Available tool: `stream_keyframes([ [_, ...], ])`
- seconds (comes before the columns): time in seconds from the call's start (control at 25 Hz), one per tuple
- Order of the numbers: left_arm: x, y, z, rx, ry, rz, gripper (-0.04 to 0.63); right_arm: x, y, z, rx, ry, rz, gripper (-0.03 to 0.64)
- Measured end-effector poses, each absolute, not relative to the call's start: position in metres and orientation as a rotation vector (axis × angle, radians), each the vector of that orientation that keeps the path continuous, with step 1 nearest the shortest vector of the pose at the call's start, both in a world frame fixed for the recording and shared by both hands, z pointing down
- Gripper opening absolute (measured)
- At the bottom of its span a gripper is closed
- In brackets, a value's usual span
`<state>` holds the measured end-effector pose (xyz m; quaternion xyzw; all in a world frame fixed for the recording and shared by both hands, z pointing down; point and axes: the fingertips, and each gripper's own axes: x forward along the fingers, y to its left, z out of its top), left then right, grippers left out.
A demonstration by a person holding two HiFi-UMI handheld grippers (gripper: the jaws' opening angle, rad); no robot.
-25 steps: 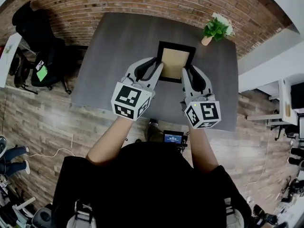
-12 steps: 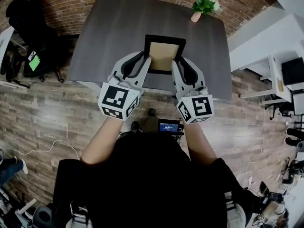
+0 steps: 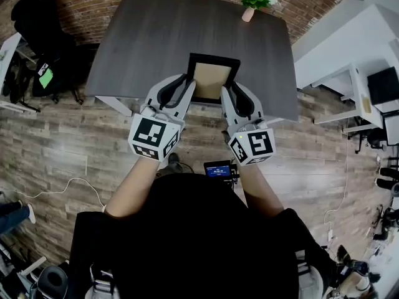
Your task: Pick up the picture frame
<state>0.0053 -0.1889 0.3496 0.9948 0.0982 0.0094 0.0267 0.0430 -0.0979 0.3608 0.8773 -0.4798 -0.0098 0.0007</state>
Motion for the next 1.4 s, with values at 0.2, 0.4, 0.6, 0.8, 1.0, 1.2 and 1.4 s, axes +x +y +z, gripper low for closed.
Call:
stream_keyframes([
  [0.2,-0.007,-0.131,0.365,3.076,0.343,0.057,0.067,0.031,-0.04,0.375,2.779,-1.483,0.005,0.087],
  [0.4,-0.015,-0.058,0.376,3.064,0.419,0.094,0.066,0.022,0.034,0.389,2.852,-1.433,0.071,0.086],
  [0.6,-0.027,-0.003,0.378,3.064,0.458,0.097,0.064,0.008,0.09,0.392,2.888,-1.392,0.065,0.086],
  [0.8,-0.043,0.026,0.385,3.072,0.411,0.132,0.064,-0.008,0.119,0.396,2.89,-1.424,0.053,0.087],
  [1.0,-0.088,-0.009,0.398,3.073,0.32,0.186,0.064,-0.051,0.084,0.407,2.858,-1.51,0.075,0.086],
  [1.2,-0.093,-0.007,0.406,3.052,0.27,0.241,0.064,-0.056,0.086,0.413,2.836,-1.57,0.099,0.086],
  [1.4,-0.105,-0.027,0.403,3.003,0.306,0.217,0.063,-0.071,0.068,0.41,2.816,-1.544,0.093,0.087],
])
